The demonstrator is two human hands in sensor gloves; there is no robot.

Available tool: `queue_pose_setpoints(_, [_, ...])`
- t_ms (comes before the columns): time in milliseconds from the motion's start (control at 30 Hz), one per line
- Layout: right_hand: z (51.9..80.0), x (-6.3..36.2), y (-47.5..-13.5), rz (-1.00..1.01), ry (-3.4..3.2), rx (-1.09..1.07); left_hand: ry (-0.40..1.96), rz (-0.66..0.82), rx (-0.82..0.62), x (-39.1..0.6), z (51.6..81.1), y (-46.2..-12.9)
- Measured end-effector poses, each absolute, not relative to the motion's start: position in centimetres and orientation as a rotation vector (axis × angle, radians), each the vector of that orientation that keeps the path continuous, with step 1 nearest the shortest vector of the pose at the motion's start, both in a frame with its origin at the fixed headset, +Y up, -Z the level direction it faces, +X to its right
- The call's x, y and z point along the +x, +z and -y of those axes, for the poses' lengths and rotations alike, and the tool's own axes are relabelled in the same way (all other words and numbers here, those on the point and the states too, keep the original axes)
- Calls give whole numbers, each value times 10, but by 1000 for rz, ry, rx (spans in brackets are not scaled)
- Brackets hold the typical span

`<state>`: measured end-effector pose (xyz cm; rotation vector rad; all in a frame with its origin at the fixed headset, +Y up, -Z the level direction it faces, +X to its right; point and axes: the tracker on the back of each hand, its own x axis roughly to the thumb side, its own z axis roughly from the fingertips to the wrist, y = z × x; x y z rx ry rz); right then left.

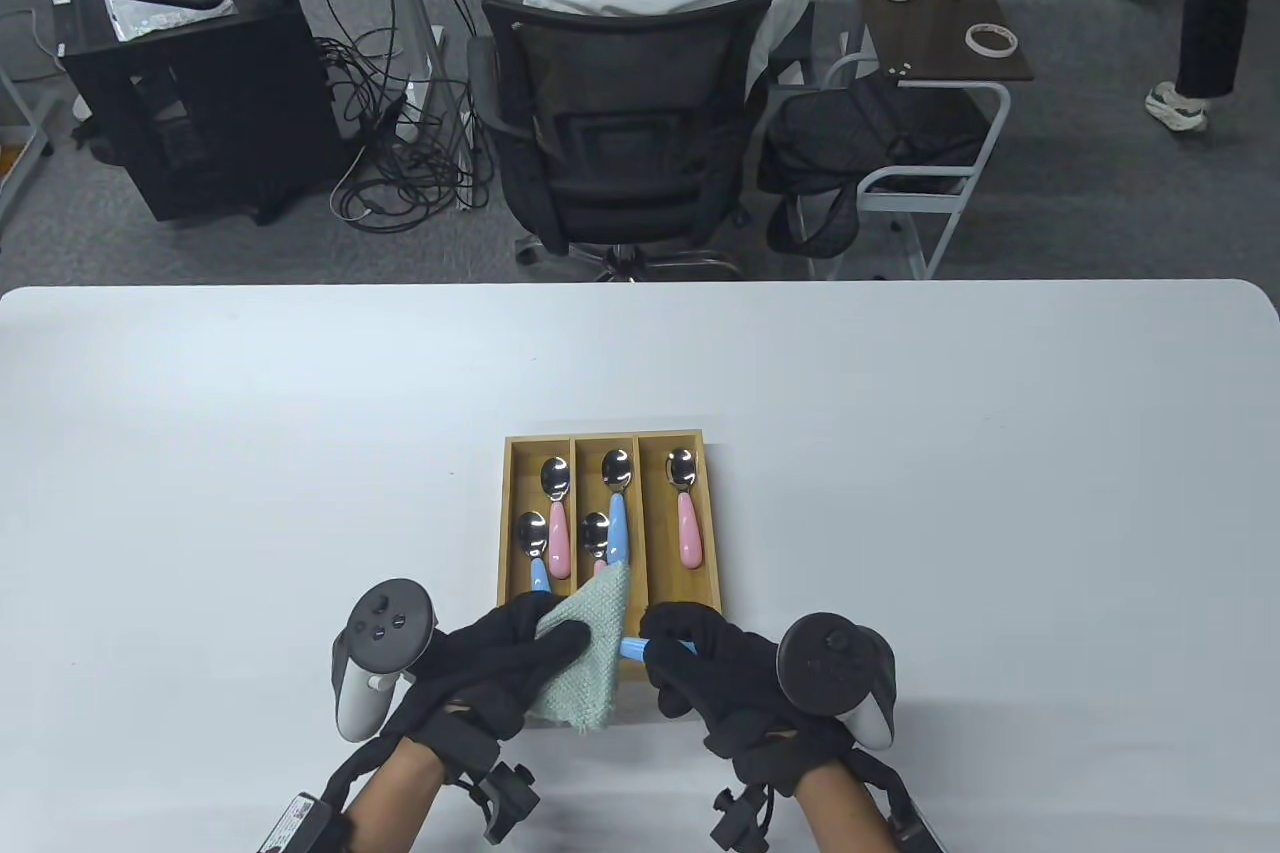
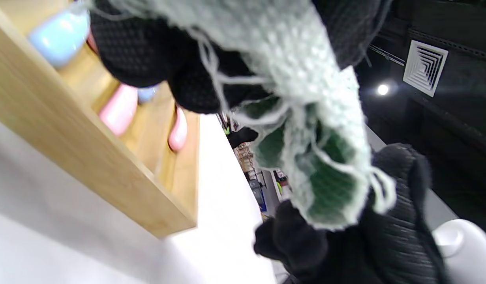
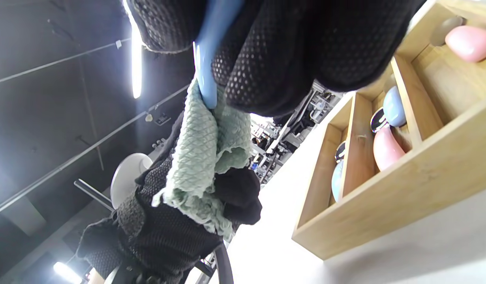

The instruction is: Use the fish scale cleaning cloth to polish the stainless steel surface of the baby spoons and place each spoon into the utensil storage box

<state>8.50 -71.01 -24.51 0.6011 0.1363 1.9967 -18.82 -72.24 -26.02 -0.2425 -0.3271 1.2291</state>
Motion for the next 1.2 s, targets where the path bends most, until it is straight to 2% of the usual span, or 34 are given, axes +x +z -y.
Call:
queue_pose_setpoints(167, [711,78,-245,-194,2038,638,1118,327,-123,-192,717,-259])
queue_pose_setpoints(300, [714,69,-242,-343,2073,676,1011,362,-39,-191,707,-257])
queue_pose_setpoints(467, [716,58,-239,-459,2130,726,1012,356,-42,-191,707,-256])
queue_pose_setpoints(767, [708,63,-239,-506,2131,730,1029,348,-40,-188,707,-254])
queue_pose_setpoints(933, [708,69,-241,-513,2129,691,1054,236,45,-197,707,-255])
queue_pose_setpoints(1067, [710,83,-248,-458,2104,546,1140,132,31,-219,711,-260])
queue_pose_setpoints(1200, [713,97,-263,-344,2182,251,1184,75,50,-233,711,-263])
